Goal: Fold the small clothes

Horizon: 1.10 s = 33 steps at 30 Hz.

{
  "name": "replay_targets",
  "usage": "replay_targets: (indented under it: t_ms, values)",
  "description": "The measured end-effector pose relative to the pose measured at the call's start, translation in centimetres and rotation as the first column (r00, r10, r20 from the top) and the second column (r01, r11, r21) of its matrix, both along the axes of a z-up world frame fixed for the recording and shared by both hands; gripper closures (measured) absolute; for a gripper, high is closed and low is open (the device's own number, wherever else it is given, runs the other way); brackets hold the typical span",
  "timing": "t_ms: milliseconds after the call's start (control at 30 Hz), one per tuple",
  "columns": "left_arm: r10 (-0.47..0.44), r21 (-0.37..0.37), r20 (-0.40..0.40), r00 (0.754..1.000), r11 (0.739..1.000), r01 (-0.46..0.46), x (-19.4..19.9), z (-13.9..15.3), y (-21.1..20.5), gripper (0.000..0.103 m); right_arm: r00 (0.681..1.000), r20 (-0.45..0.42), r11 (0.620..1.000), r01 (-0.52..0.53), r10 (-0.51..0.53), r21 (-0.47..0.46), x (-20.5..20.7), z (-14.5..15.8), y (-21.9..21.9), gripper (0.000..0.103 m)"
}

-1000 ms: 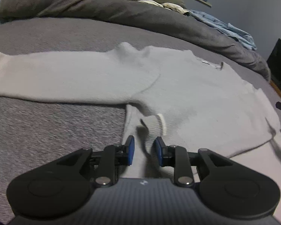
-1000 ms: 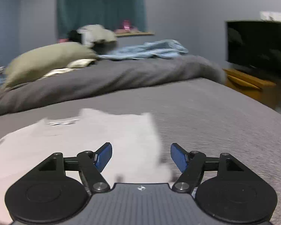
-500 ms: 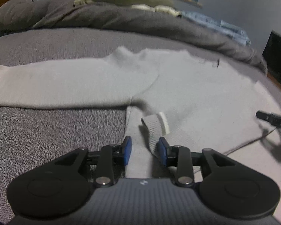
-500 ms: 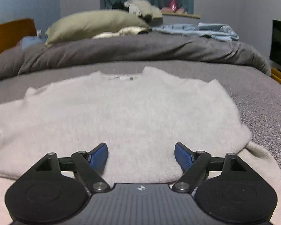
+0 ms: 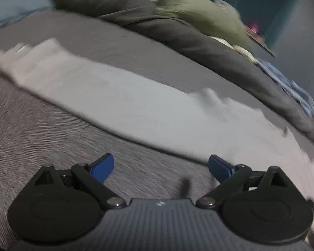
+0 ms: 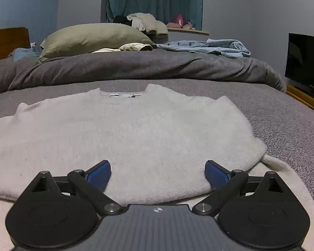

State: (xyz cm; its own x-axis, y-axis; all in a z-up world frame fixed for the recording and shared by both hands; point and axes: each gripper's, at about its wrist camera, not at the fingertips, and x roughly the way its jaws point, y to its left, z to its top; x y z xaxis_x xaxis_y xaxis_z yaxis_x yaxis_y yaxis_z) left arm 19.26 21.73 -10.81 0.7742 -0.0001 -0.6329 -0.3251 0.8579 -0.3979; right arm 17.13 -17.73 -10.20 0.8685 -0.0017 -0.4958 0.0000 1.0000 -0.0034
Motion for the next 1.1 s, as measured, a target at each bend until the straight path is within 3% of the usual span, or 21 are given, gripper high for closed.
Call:
replay_targets:
  t_ms: [100,200,300,433,467,500,533,567,633,767,900,1100]
  values:
    - [0.054,-0.115,0.030,0.998,0.992,-0.050,0.3,-0.8,3.5,0.006,1.000,0.002,1.000,-0.005,0.005,-0.004,-0.5,0.0,0.0,0.005]
    - [0.107,-0.168,0.069,0.992,0.981,-0.094,0.9,-1.7,5.8,0.006,1.000,0.000,1.000,-0.008,0.008,-0.004,-0.5,-0.1,0.0,0.005]
    - [0.151,-0.163,0.096,0.984,0.977,-0.134,2.2,-2.1,7.3,0.006,1.000,0.003,1.000,-0.008,0.008,-0.002,-0.6,-0.2,0.0,0.005]
    - [0.189,-0.083,0.105,0.976,0.980,-0.181,4.5,-1.7,8.4,0.009,1.000,0.000,1.000,-0.010,0.010,-0.002,-0.5,-0.2,-0.1,0.005]
    - [0.212,-0.058,0.097,0.972,0.977,-0.208,5.0,-1.5,8.5,0.024,1.000,0.000,1.000,-0.010,0.010,-0.002,-0.6,-0.2,-0.1,0.005]
    - [0.236,-0.029,0.075,0.969,0.972,-0.234,5.4,-1.3,8.8,0.054,1.000,-0.001,1.000,-0.011,0.011,-0.002,-0.6,-0.2,-0.1,0.005]
    - [0.250,0.002,0.052,0.967,0.968,-0.251,5.6,-1.1,8.8,0.075,1.000,-0.001,1.000,-0.011,0.011,-0.002,-0.5,-0.2,0.0,0.005]
    - [0.268,0.043,0.028,0.963,0.962,-0.269,5.8,-0.8,8.8,0.101,1.000,-0.002,1.000,-0.011,0.011,-0.004,-0.5,-0.2,0.0,0.005]
    - [0.255,0.078,0.068,0.965,0.963,-0.259,5.5,0.1,8.9,0.101,1.000,-0.002,1.000,-0.013,0.013,-0.009,-0.5,-0.3,0.0,0.004]
    - [0.160,0.229,0.154,0.975,0.954,-0.192,5.0,3.0,6.4,0.102,1.000,-0.001,1.000,-0.014,0.014,-0.011,-0.6,-0.3,0.1,0.005]
    - [0.037,0.283,0.218,0.975,0.954,-0.100,4.9,6.1,2.5,0.102,1.000,-0.008,1.000,-0.014,0.014,-0.014,-0.6,-0.1,0.1,0.005]
    - [-0.196,0.343,0.297,0.935,0.935,0.087,4.4,10.5,-5.9,0.102,1.000,0.005,1.000,-0.022,0.022,-0.016,-2.1,2.3,-0.1,0.005]
